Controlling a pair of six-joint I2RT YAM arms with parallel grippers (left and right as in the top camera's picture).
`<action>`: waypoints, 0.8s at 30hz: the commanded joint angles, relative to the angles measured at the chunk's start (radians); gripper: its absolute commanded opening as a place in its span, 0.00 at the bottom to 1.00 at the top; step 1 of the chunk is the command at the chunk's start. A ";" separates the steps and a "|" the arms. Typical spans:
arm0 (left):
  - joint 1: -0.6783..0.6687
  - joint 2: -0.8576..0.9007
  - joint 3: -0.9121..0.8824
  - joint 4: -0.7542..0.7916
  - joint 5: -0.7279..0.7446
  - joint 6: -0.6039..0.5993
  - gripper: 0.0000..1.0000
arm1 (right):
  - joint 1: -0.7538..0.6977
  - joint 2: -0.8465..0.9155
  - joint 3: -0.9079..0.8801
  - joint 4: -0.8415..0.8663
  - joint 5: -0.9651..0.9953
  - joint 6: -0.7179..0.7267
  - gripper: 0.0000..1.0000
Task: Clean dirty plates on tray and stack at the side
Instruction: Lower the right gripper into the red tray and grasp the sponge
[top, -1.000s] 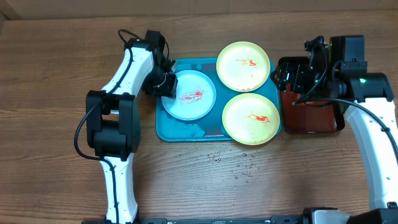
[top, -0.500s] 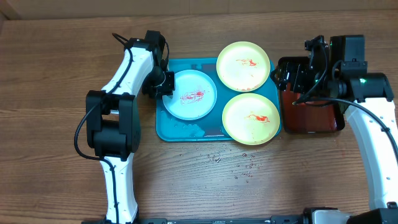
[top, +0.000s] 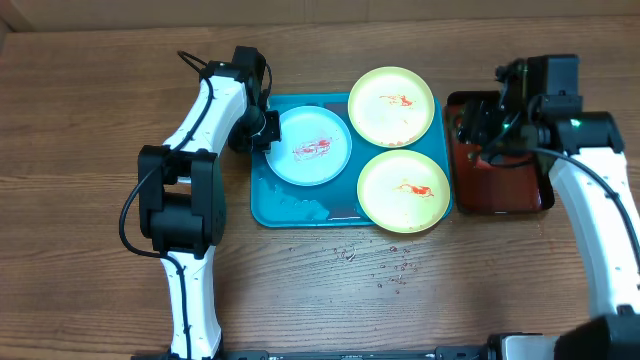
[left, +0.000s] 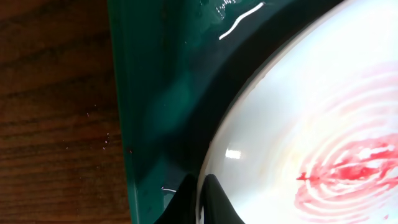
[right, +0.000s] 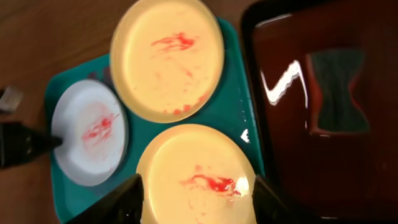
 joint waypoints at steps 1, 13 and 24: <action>-0.006 0.008 -0.009 0.007 -0.014 0.001 0.04 | -0.016 0.038 0.046 -0.001 0.096 0.116 0.56; -0.006 0.008 -0.009 0.029 -0.007 0.083 0.04 | -0.132 0.275 0.201 -0.042 0.138 -0.011 0.53; -0.006 0.008 -0.009 0.039 -0.007 0.084 0.04 | -0.143 0.433 0.201 -0.023 0.212 -0.217 0.34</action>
